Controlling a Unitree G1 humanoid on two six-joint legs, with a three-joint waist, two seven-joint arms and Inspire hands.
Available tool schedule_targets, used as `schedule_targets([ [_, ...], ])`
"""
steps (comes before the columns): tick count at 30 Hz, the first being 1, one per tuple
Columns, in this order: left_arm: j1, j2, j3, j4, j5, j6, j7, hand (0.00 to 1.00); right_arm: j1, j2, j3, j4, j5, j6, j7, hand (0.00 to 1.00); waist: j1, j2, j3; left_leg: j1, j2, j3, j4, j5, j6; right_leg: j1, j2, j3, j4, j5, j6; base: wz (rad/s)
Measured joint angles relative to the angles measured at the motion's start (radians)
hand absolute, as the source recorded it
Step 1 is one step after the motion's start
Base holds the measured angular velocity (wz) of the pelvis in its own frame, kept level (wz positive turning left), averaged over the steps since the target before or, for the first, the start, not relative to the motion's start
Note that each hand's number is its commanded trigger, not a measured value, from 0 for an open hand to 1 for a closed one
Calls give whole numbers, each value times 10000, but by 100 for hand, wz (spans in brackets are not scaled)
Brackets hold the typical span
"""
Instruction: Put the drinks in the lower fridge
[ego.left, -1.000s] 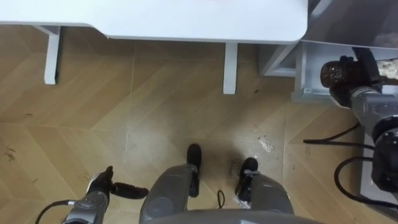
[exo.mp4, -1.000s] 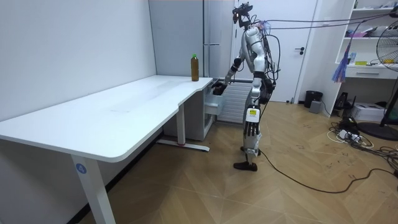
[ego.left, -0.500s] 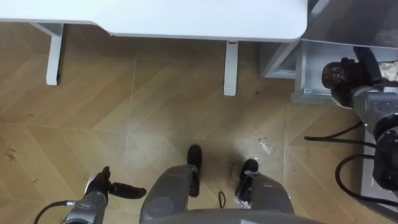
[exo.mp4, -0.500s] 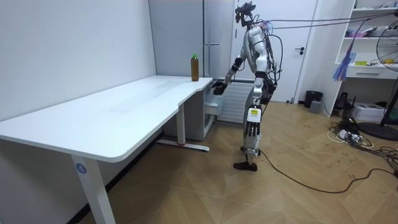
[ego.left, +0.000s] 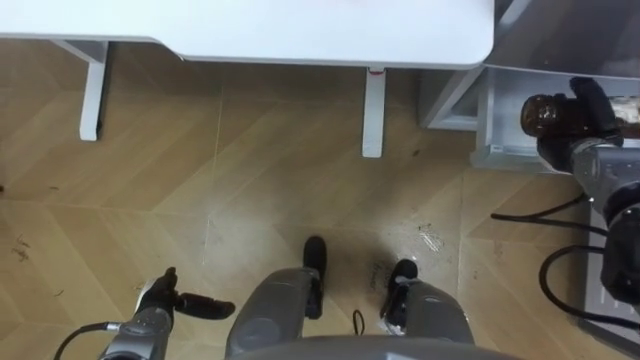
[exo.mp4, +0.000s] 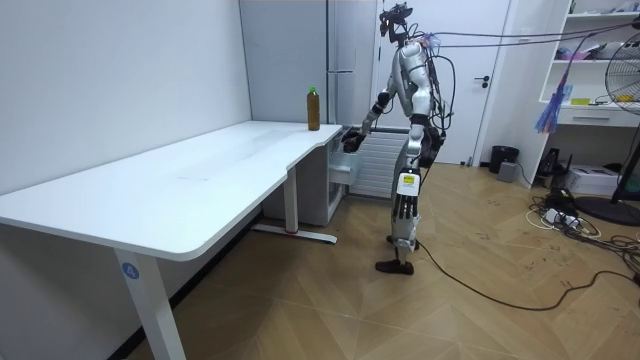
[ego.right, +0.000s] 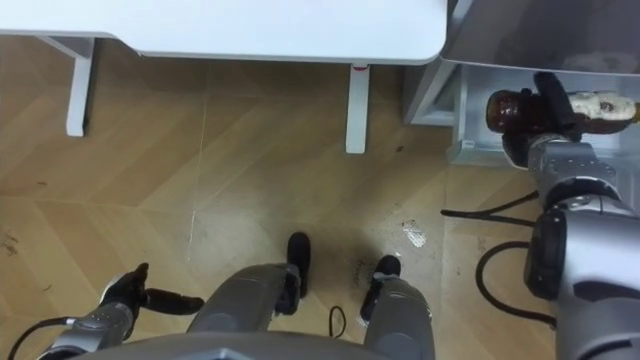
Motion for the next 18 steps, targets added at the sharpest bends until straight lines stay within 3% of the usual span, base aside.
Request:
schedule_targets([
  [8, -2, 11, -200, -18, -2, 209, 19, 0, -44, 0, -124, 17, 489, -16, -578, 0, -19, -100, -19, -2, -5, 26, -11, 24, 17, 1, -17, -10, 0, -1, 0, 0],
  [13, -26, 34, -198, -19, -2, 211, 19, 0, -58, 0, -302, 51, 512, 58, -788, 0, -42, -338, -58, -6, -3, 26, -6, 29, 19, 35, -4, -30, -35, 0, 0, 1],
  [18, -33, 53, -201, -20, -5, 216, 19, 0, -78, -4, -318, 52, 564, 52, -983, 0, -44, -366, -56, -15, -1, 25, 2, 42, 37, 57, 11, -25, -53, 0, 0, 2],
])
